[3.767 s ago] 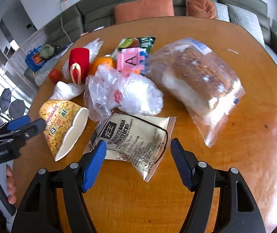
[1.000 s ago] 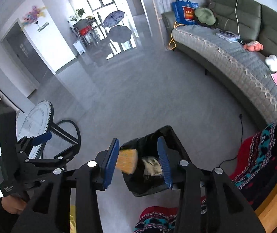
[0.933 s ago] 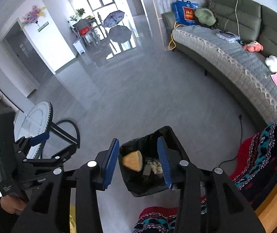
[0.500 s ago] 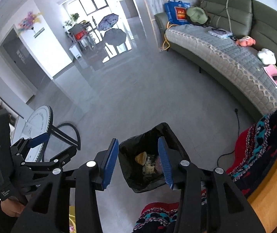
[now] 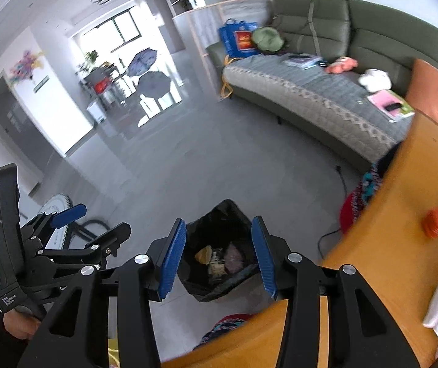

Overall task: Collect trash
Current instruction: 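Move both grippers back over the table toward the white cloth and plastic bag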

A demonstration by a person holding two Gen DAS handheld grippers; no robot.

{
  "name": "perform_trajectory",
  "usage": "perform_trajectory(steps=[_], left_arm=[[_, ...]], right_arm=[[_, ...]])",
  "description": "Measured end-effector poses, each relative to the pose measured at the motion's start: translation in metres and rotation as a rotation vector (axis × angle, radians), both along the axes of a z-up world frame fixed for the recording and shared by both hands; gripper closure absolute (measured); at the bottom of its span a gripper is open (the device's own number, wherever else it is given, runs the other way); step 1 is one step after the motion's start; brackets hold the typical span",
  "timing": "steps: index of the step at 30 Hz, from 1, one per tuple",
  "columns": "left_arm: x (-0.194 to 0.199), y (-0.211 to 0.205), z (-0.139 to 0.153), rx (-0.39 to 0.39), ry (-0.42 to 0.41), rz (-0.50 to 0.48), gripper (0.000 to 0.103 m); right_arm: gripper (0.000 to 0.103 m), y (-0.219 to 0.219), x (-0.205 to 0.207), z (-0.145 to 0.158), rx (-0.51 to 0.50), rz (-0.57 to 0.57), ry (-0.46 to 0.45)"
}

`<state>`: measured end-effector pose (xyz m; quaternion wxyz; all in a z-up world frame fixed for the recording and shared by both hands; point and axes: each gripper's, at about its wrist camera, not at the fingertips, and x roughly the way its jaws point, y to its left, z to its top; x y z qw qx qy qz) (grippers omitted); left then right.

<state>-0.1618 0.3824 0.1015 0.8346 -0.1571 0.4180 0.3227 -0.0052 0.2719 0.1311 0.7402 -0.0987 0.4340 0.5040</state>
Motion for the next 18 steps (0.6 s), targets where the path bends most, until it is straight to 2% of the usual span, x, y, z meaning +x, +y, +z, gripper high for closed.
perform_trajectory(steps=[18], left_arm=[[0.121,-0.160,0.016,0.019,-0.012,-0.382,0.006]], right_arm=[[0.054,-0.201,0.071,0.004,0.025,-0.354,-0.016]])
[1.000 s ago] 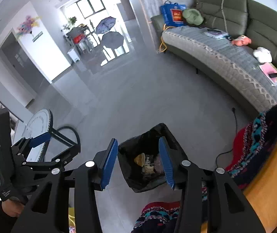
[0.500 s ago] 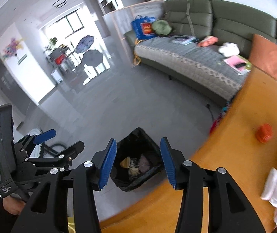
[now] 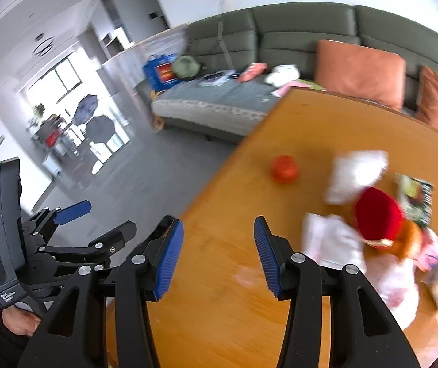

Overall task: Collect trash
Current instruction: 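Move both grippers back over the table toward the white cloth and plastic bag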

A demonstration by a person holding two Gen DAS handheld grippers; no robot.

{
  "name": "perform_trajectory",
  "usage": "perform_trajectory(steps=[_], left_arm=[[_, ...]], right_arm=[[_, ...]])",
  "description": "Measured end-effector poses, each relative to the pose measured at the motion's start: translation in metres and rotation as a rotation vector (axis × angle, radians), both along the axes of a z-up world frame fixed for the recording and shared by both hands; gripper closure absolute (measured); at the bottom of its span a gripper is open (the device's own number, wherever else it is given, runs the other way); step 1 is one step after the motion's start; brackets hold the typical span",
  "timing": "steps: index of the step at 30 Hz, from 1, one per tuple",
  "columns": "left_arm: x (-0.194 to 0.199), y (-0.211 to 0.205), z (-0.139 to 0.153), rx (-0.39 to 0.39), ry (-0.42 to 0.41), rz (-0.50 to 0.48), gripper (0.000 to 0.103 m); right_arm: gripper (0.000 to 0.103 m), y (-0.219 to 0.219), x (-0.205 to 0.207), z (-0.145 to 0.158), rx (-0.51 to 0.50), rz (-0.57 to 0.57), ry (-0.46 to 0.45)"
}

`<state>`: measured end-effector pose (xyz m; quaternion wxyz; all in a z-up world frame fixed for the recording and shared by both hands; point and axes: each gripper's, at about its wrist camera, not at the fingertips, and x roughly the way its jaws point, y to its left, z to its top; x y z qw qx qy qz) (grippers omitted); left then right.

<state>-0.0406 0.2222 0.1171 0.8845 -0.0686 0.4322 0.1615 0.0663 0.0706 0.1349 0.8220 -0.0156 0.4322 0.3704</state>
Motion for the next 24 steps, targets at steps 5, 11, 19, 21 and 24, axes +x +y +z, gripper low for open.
perform_trajectory(steps=[5,11,19,21,24], left_arm=[[0.022,-0.040,-0.001,0.006,0.001,-0.093,0.006],[0.049,-0.087,-0.005,0.002,0.006,-0.178,0.006],[0.077,-0.129,-0.020,-0.007,0.042,-0.239,0.006],[0.082,-0.135,-0.024,-0.008,0.052,-0.250,0.006],[0.088,-0.143,-0.029,-0.007,0.069,-0.263,0.006]], right_arm=[[0.054,-0.051,0.012,-0.010,-0.011,-0.083,0.008],[0.054,-0.104,0.027,-0.025,-0.031,-0.161,0.025],[0.053,-0.160,0.046,-0.053,-0.056,-0.242,0.080],[0.053,-0.167,0.046,-0.059,-0.063,-0.248,0.094],[0.053,-0.170,0.048,-0.067,-0.078,-0.249,0.111]])
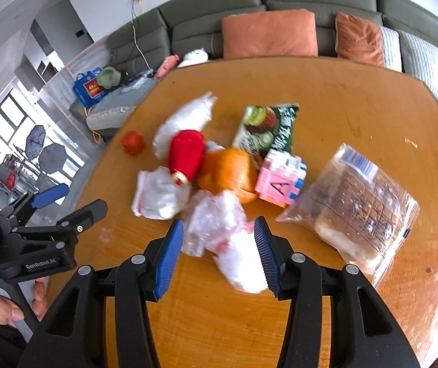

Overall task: Collect trash
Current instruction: 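Move both grippers back over the table toward the white cloth and plastic bag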

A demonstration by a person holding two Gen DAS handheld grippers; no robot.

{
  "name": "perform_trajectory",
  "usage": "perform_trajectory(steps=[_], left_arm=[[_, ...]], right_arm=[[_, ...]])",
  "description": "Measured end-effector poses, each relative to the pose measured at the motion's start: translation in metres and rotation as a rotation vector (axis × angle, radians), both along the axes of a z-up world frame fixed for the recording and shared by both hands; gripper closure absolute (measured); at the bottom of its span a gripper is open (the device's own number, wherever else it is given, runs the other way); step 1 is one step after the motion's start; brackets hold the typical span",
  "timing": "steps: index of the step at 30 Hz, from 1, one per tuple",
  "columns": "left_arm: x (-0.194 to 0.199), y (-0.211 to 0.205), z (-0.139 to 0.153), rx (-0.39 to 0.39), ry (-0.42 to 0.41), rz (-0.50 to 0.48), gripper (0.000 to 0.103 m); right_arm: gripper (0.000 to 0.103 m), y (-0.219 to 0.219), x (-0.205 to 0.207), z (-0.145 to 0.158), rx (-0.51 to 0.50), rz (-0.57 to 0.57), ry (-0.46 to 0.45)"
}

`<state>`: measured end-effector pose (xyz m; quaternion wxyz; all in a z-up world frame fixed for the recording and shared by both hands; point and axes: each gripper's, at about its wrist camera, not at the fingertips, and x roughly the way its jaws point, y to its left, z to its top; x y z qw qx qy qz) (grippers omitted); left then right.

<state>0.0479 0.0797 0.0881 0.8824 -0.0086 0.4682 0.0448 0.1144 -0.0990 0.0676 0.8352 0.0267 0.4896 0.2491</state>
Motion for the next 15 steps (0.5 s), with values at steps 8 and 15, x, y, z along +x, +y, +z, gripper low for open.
perform_trajectory(steps=[8,15], left_arm=[[0.014,-0.003,-0.013,0.010,0.042,-0.007,0.006],[0.029,-0.005,-0.019,0.008,0.063,-0.013,0.006]], right_arm=[[0.053,0.008,0.010,-0.024,-0.033,0.023,0.044],[0.048,0.012,0.017,-0.033,-0.036,0.044,0.074]])
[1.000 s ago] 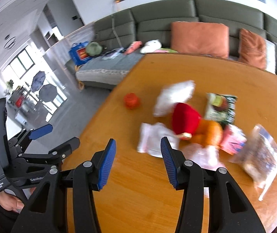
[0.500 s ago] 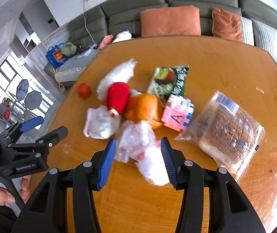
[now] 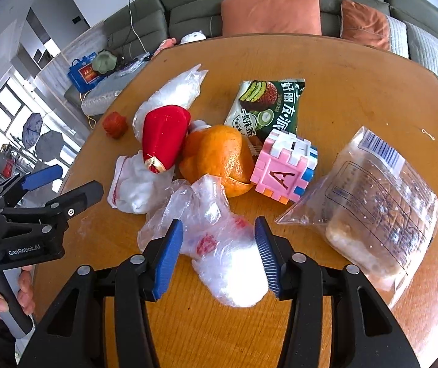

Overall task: Collect trash
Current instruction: 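Move both grippers back over the table toward the white cloth and plastic bag, then grasp the white cloth with the left gripper while the right grasps the clear plastic bag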

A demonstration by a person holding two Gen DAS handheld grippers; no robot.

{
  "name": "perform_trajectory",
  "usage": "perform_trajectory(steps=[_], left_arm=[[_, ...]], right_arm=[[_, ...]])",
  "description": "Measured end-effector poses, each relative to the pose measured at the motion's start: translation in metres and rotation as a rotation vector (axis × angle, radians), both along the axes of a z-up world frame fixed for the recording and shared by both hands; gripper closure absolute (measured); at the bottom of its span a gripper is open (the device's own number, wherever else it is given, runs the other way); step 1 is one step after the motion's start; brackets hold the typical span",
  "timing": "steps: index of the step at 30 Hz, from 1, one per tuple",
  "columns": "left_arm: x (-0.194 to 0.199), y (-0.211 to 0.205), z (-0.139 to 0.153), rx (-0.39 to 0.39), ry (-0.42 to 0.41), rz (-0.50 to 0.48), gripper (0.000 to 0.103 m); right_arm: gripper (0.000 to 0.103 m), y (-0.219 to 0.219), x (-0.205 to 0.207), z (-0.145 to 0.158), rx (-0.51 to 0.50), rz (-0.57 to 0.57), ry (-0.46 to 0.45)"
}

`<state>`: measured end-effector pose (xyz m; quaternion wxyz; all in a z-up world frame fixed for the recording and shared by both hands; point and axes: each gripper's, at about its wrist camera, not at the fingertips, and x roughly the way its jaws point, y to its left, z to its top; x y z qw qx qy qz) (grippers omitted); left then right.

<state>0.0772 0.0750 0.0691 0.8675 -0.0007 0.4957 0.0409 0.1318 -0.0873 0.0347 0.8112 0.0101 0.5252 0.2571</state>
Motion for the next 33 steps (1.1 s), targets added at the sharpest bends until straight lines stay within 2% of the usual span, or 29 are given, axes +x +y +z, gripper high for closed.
perform_trajectory(steps=[2,3,6,10,18,19,20,21,22,25,27,33], left_arm=[[0.004,-0.002,-0.002,0.000,0.006,-0.008,0.006],[0.007,-0.004,-0.004,0.001,0.010,-0.011,0.006],[0.015,-0.007,-0.009,0.005,0.025,-0.021,0.006],[0.023,-0.013,-0.015,0.002,0.041,-0.035,0.006],[0.037,-0.026,-0.039,0.057,0.068,-0.050,0.006],[0.037,-0.025,-0.041,0.058,0.071,-0.051,0.012],[0.037,-0.026,-0.045,0.050,0.082,-0.058,0.024],[0.036,-0.024,-0.046,0.027,0.078,-0.062,0.025],[0.034,-0.023,-0.046,0.008,0.068,-0.066,0.034],[0.028,-0.025,-0.040,0.002,0.047,-0.084,0.068],[0.024,-0.022,-0.038,-0.026,0.045,-0.088,0.073],[-0.003,-0.011,-0.019,-0.048,0.006,-0.093,0.073]], right_arm=[[0.048,0.000,0.003,-0.005,0.004,0.015,0.018],[0.054,0.000,0.001,-0.006,0.016,0.029,0.015],[0.062,0.002,-0.010,0.000,-0.004,0.059,-0.048],[0.063,-0.005,-0.022,0.013,-0.001,0.059,-0.114],[0.062,-0.021,-0.022,0.022,-0.011,0.006,-0.116],[0.062,-0.023,-0.023,0.022,-0.013,-0.001,-0.117],[0.062,-0.022,-0.021,0.023,-0.014,-0.004,-0.117],[0.062,-0.022,-0.022,0.023,-0.015,-0.008,-0.118],[0.062,-0.019,-0.020,0.025,-0.017,-0.011,-0.119],[0.062,-0.015,-0.021,0.029,-0.020,-0.015,-0.127],[0.062,-0.012,-0.023,0.033,-0.021,-0.014,-0.136],[0.061,0.003,-0.035,0.045,-0.017,0.000,-0.162]])
